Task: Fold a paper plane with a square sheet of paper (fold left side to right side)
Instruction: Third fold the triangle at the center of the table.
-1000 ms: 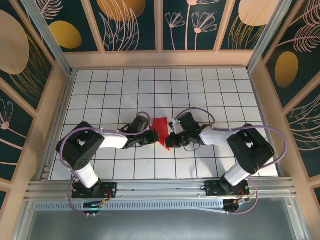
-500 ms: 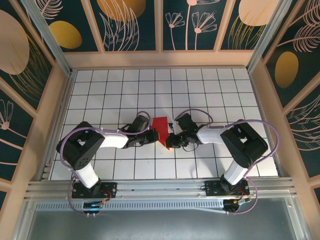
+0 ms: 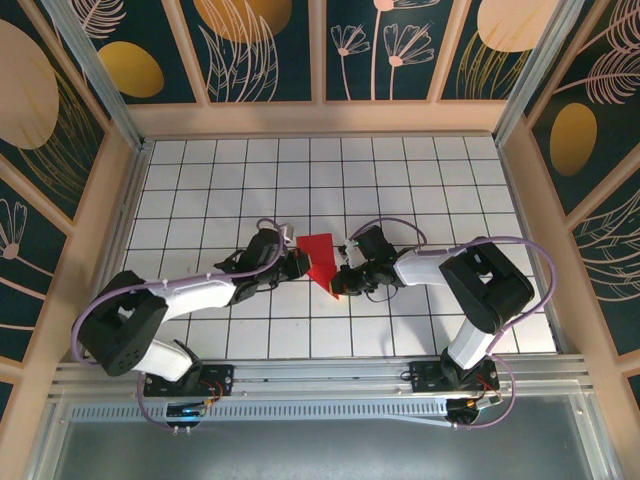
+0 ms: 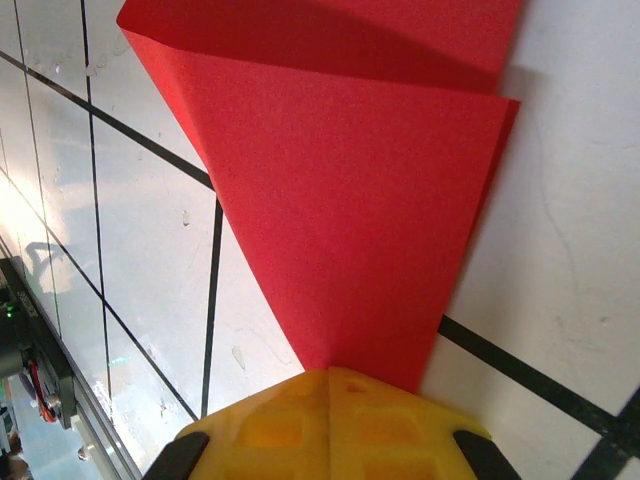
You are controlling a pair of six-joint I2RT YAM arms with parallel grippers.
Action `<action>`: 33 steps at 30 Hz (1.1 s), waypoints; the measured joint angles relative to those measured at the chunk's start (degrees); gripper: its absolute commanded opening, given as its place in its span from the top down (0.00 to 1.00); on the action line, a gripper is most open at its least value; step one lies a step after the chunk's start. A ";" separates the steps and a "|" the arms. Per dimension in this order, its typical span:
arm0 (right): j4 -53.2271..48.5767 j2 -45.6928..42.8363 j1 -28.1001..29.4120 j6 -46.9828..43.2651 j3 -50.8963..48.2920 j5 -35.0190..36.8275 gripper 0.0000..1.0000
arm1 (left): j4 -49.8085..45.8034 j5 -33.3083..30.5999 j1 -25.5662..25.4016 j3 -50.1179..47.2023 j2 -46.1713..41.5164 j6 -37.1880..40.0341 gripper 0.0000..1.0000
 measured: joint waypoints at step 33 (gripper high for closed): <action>-0.46 0.17 -0.09 -1.51 0.15 0.02 1.00 | 18.01 3.39 -4.11 -4.90 9.62 -9.81 1.00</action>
